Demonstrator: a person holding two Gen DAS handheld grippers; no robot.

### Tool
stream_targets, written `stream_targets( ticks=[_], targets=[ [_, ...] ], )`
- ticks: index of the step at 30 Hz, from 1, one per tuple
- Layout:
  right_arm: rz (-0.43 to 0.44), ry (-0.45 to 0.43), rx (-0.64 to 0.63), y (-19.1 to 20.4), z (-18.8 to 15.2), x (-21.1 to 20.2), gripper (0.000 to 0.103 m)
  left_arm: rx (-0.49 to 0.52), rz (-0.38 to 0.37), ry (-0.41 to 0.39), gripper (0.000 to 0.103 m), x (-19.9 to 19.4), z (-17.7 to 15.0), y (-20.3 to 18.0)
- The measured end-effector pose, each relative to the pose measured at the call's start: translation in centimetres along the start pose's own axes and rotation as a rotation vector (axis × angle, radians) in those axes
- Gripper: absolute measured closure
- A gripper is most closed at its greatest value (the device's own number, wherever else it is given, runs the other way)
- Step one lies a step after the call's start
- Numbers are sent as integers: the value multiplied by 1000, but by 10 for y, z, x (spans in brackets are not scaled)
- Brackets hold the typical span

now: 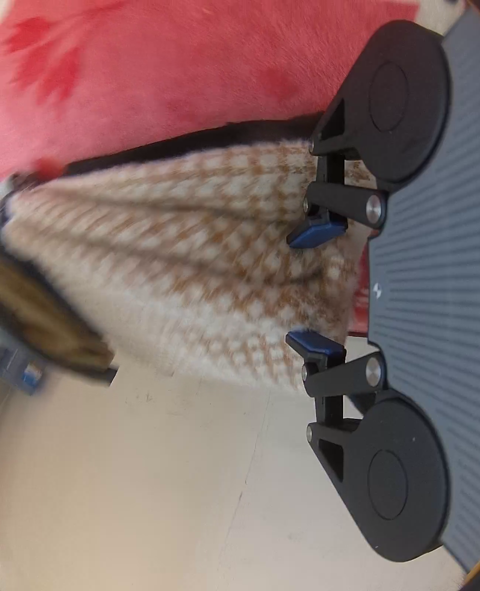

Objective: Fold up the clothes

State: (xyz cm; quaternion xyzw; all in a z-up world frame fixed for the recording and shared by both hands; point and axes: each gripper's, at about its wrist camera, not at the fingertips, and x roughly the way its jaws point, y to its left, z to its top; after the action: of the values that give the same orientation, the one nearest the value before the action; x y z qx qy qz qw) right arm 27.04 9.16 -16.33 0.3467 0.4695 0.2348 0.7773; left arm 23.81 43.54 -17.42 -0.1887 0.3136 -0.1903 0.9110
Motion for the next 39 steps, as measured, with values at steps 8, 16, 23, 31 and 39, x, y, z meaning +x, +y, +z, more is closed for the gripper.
stream_targets(
  ticks=[8, 16, 23, 31, 39],
  targets=[
    [-156, -201, -523, 75, 12, -5, 57, 141, -98, -20, 9, 40, 15, -54],
    [-284, -67, -627, 39, 19, 42, 62, 435, 69, 53, 7, 54, -16, -88],
    [-219, -218, -673, 68, 51, 11, 66, 348, 24, -32, 7, 43, 22, -80],
    [-315, -229, -686, 34, 79, 62, 83, 236, 82, 30, 9, 112, 50, -66],
    [-327, -252, -739, 40, 95, 58, 86, 200, 115, 52, 10, 118, 60, -60]
  ],
)
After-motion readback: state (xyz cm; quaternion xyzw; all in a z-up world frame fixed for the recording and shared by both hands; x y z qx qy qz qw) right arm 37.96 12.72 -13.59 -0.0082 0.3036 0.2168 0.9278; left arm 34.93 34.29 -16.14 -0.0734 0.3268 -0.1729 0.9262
